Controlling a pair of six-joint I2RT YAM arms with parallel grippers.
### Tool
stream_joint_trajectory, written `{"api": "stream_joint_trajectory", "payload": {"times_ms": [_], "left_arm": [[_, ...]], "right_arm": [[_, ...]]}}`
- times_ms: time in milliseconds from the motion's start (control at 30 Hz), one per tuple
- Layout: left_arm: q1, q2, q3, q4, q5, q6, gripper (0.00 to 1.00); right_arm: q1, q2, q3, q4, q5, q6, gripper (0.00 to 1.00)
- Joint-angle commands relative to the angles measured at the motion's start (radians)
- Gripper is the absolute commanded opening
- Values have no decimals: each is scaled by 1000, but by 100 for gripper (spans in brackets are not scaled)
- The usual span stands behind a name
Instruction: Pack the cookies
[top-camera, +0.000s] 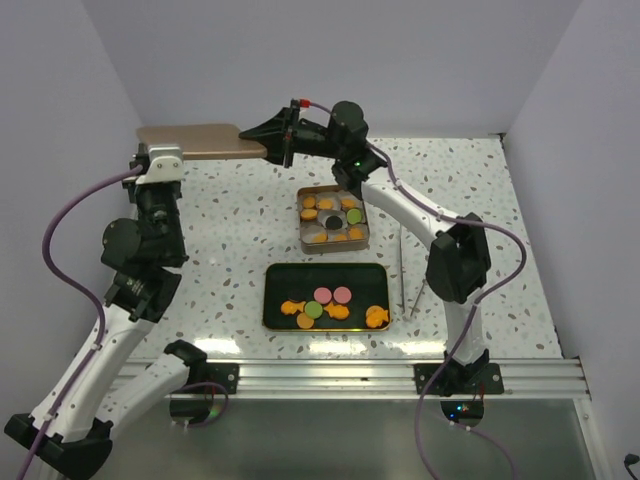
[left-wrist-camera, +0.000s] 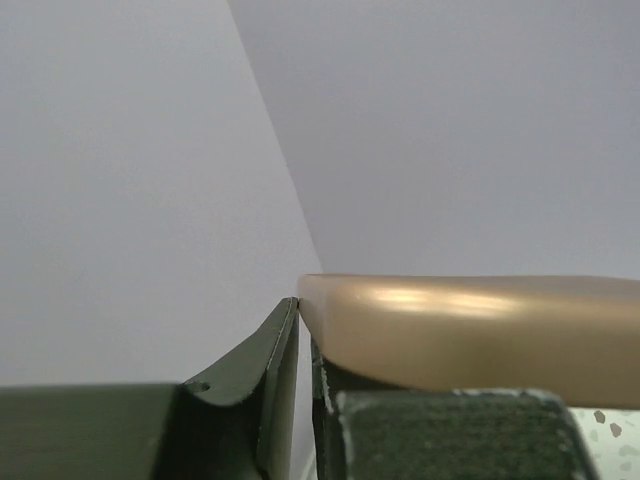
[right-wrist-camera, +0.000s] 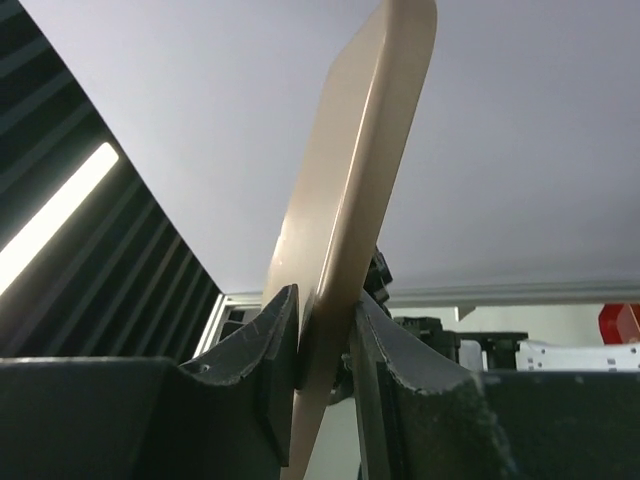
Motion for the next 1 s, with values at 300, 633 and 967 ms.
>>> {"api": "stream_joint_trajectory", "payload": {"times_ms": [300,633,967], "left_arm": [[-20,-55,-25,-216,91,-114,37],[-20,-89,-59,-291,71,-146,43],[-20,-41,28,-464,122,-289,66]], "right_arm": [[16,92,105,197,215,430,0],[-35,51,-14,243,247,395,0],[-242,-57,-246,261,62,251,0]]}}
